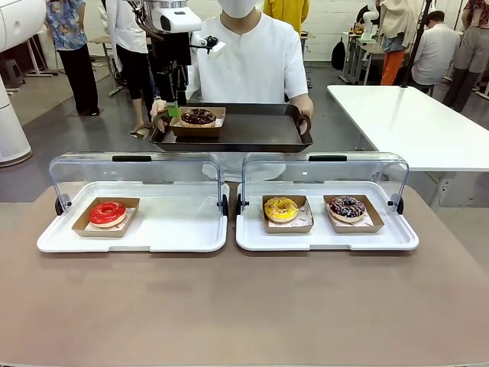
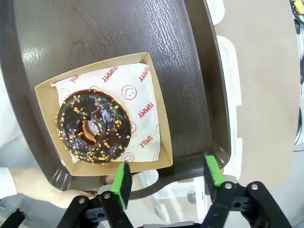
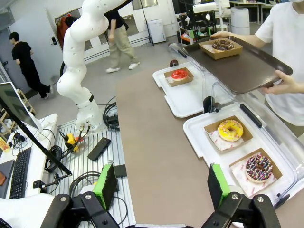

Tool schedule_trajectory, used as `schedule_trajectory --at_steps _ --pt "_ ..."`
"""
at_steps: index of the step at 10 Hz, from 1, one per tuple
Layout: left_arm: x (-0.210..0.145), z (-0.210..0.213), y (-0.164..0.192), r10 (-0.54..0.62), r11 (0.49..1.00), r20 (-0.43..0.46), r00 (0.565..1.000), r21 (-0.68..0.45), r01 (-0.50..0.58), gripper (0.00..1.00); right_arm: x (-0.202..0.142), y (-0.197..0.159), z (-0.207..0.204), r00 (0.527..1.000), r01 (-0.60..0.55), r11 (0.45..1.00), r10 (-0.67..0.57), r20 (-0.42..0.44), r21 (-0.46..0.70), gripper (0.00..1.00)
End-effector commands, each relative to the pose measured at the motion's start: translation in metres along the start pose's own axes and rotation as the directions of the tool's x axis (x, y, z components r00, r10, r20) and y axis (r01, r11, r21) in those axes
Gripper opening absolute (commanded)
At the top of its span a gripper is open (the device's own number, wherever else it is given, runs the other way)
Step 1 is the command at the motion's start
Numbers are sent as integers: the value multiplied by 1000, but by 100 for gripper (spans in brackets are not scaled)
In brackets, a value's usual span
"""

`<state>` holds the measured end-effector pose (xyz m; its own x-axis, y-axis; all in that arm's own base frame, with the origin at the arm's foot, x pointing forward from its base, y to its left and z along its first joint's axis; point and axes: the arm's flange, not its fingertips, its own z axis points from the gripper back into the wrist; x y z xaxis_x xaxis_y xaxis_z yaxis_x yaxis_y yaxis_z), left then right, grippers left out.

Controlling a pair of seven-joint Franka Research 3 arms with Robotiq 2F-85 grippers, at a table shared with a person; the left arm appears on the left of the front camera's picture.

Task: Provide the desired donut to the person.
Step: Place the picked Paper togo box onto the Handle tray extended by the person.

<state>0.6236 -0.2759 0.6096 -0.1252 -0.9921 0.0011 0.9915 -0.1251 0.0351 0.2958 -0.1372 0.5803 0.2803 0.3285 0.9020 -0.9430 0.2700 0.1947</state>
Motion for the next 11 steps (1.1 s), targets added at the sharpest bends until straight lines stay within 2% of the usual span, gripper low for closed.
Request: schedule_trajectory --at_steps 1,2,3,6,8,11 --pt "3 12 9 -4 1000 22 1000 -19 5 100 0 -1 0 1000 -5 1000 5 10 6 100" --pt "3 12 7 -3 1000 20 1000 -19 3 89 0 -1 0 1000 -5 1000 5 10 6 100" --pt "2 14 8 -10 1000 14 1000 -20 11 98 0 -1 0 1000 -5 1000 5 10 6 100" --pt "1 15 1 -4 1000 2 1000 -5 4 100 0 -1 0 1000 -5 1000 5 10 6 100" --pt "-8 23 -35 -5 1000 -22 1000 22 5 100 0 -1 0 1000 -5 1000 5 10 6 100" --pt "-29 31 -123 -13 997 11 1000 82 12 100 0 -1 0 1000 -5 1000 5 10 6 100"
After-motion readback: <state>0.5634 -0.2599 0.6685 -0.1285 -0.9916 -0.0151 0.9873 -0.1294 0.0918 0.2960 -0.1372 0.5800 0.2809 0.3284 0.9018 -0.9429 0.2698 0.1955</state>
